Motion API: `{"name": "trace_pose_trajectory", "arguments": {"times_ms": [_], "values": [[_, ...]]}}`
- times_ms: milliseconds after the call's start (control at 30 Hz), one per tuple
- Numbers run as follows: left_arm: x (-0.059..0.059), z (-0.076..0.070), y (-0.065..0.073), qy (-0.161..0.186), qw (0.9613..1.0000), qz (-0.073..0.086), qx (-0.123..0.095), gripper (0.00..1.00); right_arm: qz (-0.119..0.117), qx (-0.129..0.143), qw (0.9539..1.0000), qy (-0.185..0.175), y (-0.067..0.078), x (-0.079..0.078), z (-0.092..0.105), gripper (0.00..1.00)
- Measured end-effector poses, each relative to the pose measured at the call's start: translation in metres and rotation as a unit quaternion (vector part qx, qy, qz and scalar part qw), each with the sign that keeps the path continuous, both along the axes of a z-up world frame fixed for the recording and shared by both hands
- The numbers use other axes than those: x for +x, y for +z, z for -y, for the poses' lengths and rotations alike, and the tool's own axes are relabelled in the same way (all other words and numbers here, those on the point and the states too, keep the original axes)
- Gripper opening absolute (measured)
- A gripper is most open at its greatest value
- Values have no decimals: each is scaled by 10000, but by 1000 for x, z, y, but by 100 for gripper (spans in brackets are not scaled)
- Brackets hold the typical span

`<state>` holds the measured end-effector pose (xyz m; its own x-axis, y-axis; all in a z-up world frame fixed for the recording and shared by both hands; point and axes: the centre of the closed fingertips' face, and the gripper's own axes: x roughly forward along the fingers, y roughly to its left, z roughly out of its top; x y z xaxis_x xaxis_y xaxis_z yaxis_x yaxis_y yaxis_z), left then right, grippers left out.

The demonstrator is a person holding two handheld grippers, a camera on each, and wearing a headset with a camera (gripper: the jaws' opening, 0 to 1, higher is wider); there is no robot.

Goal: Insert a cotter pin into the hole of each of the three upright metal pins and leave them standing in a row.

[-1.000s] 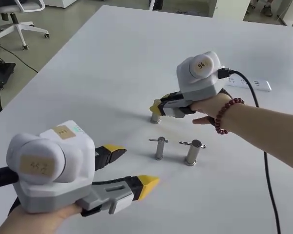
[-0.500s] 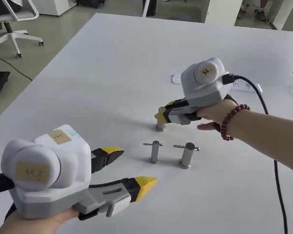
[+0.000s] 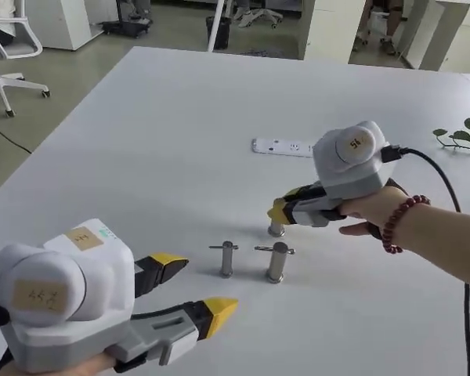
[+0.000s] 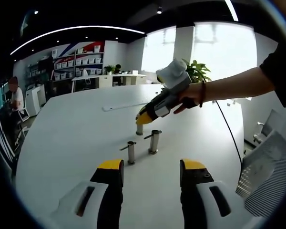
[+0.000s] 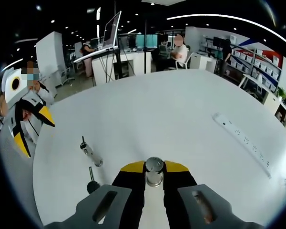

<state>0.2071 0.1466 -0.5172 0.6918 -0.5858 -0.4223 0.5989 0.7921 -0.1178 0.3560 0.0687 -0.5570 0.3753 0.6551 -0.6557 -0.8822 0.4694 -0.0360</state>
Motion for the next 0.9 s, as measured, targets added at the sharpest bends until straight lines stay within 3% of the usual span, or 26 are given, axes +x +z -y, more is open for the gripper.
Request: {"name": "trace_pose_trajectory", "arguments": {"times_ms": [467, 700, 900], "values": [[-8, 6, 6, -48, 10000, 57, -6, 45, -13, -63, 9999, -119, 0, -38, 44, 8], [-12, 6, 7, -31, 10000, 82, -5, 45, 67, -238, 9997, 40, -2, -59, 52, 8], [-15, 5, 8, -16, 10000, 85, -16, 45, 71, -216, 9997, 87, -5, -76, 48, 8]]}}
